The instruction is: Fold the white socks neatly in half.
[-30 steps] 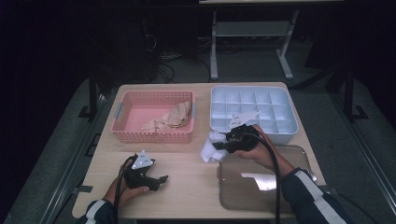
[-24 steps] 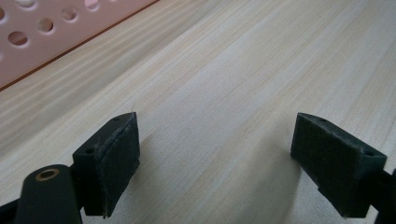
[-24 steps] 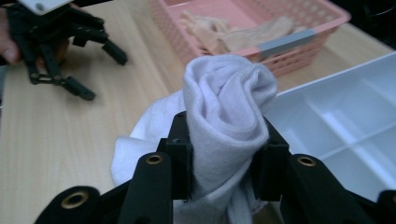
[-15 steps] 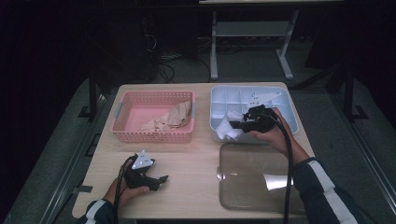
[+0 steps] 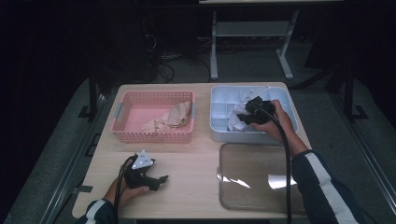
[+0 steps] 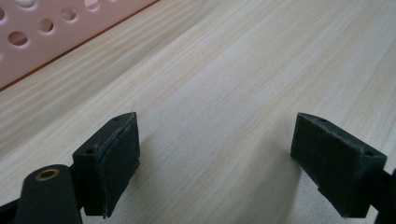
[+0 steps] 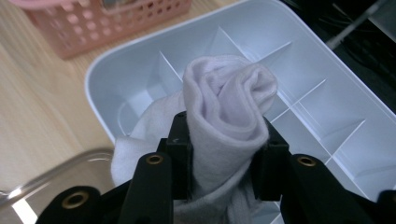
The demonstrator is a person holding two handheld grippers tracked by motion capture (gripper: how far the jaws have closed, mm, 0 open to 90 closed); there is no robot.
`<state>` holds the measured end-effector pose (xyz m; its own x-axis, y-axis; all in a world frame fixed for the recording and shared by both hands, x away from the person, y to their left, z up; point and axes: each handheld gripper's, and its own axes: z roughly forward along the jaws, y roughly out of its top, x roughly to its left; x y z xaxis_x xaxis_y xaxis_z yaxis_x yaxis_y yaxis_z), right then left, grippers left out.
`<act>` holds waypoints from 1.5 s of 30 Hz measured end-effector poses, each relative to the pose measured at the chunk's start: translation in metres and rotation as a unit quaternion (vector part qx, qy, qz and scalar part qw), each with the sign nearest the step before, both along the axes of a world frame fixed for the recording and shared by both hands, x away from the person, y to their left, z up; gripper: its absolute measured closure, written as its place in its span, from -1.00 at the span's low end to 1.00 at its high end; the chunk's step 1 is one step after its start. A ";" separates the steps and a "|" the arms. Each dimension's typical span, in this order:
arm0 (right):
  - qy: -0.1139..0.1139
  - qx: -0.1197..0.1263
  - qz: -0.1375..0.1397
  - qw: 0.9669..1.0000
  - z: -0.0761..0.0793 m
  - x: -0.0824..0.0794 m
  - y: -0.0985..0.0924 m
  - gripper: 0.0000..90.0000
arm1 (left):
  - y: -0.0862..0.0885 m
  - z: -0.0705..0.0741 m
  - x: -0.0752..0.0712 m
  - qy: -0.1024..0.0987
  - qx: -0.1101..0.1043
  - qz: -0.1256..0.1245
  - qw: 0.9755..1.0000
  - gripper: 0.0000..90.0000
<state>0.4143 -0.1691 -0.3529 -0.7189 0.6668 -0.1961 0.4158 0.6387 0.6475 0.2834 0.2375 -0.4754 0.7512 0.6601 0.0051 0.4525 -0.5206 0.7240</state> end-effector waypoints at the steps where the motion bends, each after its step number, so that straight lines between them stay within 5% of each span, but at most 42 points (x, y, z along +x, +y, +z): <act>1: -0.002 -0.014 -0.002 1.000 -0.002 0.002 0.003 0.44 | 0.000 0.000 0.000 0.001 -0.001 0.000 1.000 -0.68; 9: 0.014 -0.080 -0.001 0.997 -0.021 0.014 0.022 0.44 | 0.000 0.000 0.000 0.001 -0.001 0.001 1.000 -0.68; 17: 0.064 -0.076 0.024 0.995 -0.036 0.024 0.031 0.42 | -0.001 0.000 0.000 0.000 -0.001 0.001 1.000 -0.68; 25: 0.111 -0.095 0.023 0.989 -0.048 0.037 0.040 0.42 | -0.001 0.000 0.001 0.000 0.001 0.001 1.000 -0.67; 31: 0.161 -0.096 0.016 0.982 -0.051 0.047 0.042 0.43 | -0.001 0.000 0.001 0.000 0.001 0.001 1.000 -0.67; 38: 0.203 -0.126 0.025 0.971 -0.057 0.055 0.050 0.40 | -0.001 0.000 0.000 0.000 -0.002 0.003 1.000 -0.67; 45: 0.212 -0.119 0.027 0.970 -0.062 0.058 0.049 0.33 | -0.002 0.000 0.000 0.000 -0.001 0.005 1.000 -0.67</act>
